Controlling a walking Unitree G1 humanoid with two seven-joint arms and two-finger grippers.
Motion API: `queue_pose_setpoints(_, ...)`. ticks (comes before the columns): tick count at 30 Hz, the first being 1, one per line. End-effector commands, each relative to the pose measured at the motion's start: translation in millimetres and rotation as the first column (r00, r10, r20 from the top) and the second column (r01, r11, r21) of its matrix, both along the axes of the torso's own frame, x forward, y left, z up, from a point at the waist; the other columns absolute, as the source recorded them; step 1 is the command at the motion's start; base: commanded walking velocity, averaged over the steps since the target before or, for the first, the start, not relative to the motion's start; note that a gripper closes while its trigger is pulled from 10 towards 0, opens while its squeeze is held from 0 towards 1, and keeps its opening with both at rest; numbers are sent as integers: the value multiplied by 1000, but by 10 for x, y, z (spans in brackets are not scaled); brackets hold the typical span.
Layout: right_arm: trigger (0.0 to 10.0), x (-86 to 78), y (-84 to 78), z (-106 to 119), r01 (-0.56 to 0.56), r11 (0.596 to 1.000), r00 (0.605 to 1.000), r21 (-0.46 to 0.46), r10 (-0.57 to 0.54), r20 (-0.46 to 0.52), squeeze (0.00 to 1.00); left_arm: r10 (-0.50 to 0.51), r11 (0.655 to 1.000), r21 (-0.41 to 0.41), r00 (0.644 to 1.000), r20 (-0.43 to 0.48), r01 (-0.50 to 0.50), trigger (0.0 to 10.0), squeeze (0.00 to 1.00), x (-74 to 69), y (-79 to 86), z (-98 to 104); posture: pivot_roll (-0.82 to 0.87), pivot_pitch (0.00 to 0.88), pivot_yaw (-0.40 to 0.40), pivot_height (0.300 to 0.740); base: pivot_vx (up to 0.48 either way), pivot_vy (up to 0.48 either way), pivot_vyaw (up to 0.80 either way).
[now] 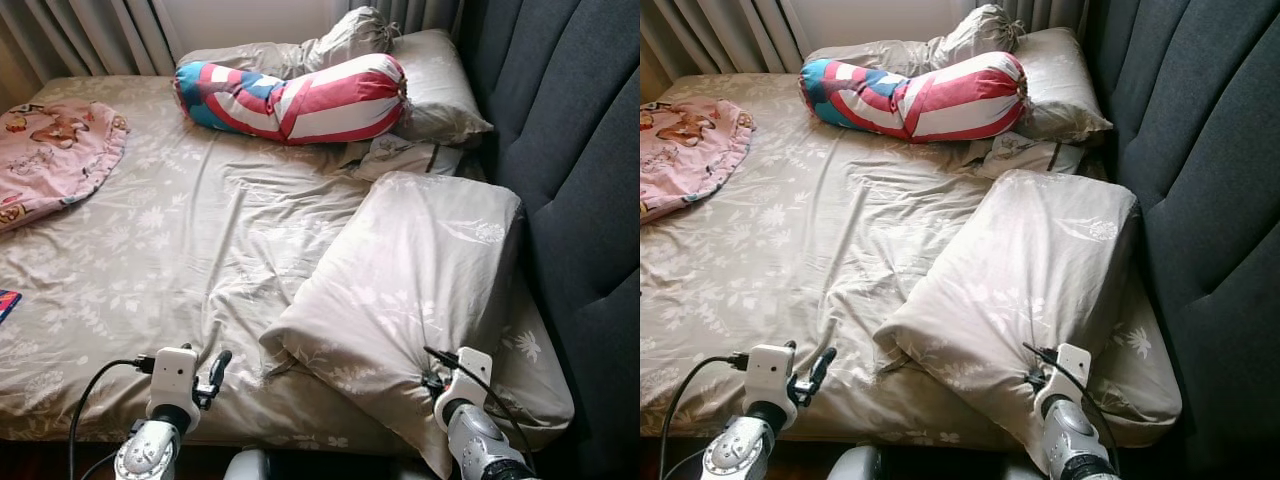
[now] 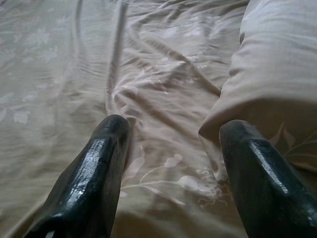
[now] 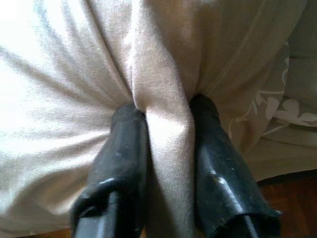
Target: Clean up the room
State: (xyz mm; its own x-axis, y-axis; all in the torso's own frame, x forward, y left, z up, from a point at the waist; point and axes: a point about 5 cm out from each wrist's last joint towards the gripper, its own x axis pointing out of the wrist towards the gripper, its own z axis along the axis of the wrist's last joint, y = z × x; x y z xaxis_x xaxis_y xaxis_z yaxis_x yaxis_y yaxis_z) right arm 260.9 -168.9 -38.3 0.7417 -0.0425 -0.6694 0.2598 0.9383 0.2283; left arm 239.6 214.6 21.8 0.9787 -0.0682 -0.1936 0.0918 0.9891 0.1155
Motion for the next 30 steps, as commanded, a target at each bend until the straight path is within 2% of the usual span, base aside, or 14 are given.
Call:
queue_pose_setpoints(1,0,-176,12,-142,10,1000,995,6,-10,-96,0,7,1000,0,1000,-5,-7,10000,0,-2,32,-18,-20,120,32,655,0,0,0)
queue_pose_setpoints(8,0,-57,-270,-17,55,993,997,-100,-60,-42,0,9,1000,-1,1000,-6,-9,10000,0,55,22,-20,-44,113,30,655,0,0,0)
queue_pose_setpoints(10,0,-13,-490,67,95,982,995,-160,-97,-5,0,11,1000,-5,1000,-3,-11,10000,0,77,11,-13,-57,111,27,655,0,0,0)
queue_pose_setpoints(13,0,-3,-599,106,117,974,993,-194,-118,8,0,11,1000,-7,1000,-1,-11,10000,0,86,3,-8,-68,109,23,655,0,0,0)
queue_pose_setpoints(14,0,-5,-907,217,197,937,980,-287,-190,52,0,9,1000,-10,1000,8,-9,10000,0,99,-21,11,-79,107,21,655,0,0,0)
queue_pose_setpoints(15,0,-9,-1014,263,226,921,974,-317,-215,69,0,8,1000,-11,1000,10,-8,10000,0,104,-30,17,-85,107,21,655,0,0,0)
queue_pose_setpoints(16,0,-9,-1014,263,226,921,974,-317,-215,69,0,8,1000,-11,1000,10,-8,10000,0,104,-30,17,-85,107,21,655,0,0,0)
queue_pose_setpoints(17,0,-34,-1250,365,294,881,956,-372,-273,109,0,7,1000,-14,1000,14,-7,10000,0,112,-44,19,-92,106,20,655,0,0,0)
queue_pose_setpoints(18,0,-34,-1250,365,294,881,956,-372,-273,109,0,7,1000,-14,1000,14,-7,10000,0,112,-44,19,-92,106,20,655,0,0,0)
queue_pose_setpoints(21,0,-97,-1574,518,384,813,923,-437,-348,163,0,3,1000,-19,1000,15,-3,10000,0,123,-67,12,-113,104,16,655,0,0,0)
queue_pose_setpoints(22,0,-97,-1574,518,384,813,923,-437,-348,163,0,3,1000,-19,1000,15,-3,10000,0,123,-67,12,-113,104,16,655,0,0,0)
queue_pose_setpoints(23,0,-165,-1837,665,446,748,894,-492,-396,209,0,2,1000,-23,1000,16,-2,10000,0,127,-78,6,-116,103,14,655,0,0,0)
queue_pose_setpoints(24,0,-194,-1940,730,468,720,882,-513,-411,229,0,2,1000,-24,1000,17,-2,10000,0,128,-82,4,-116,103,14,655,0,0,0)
queue_pose_setpoints(30,0,-287,-2172,869,507,647,857,-569,-446,257,0,3,1000,-29,1000,15,-3,10000,0,132,-101,-9,-129,100,8,655,0,0,0)
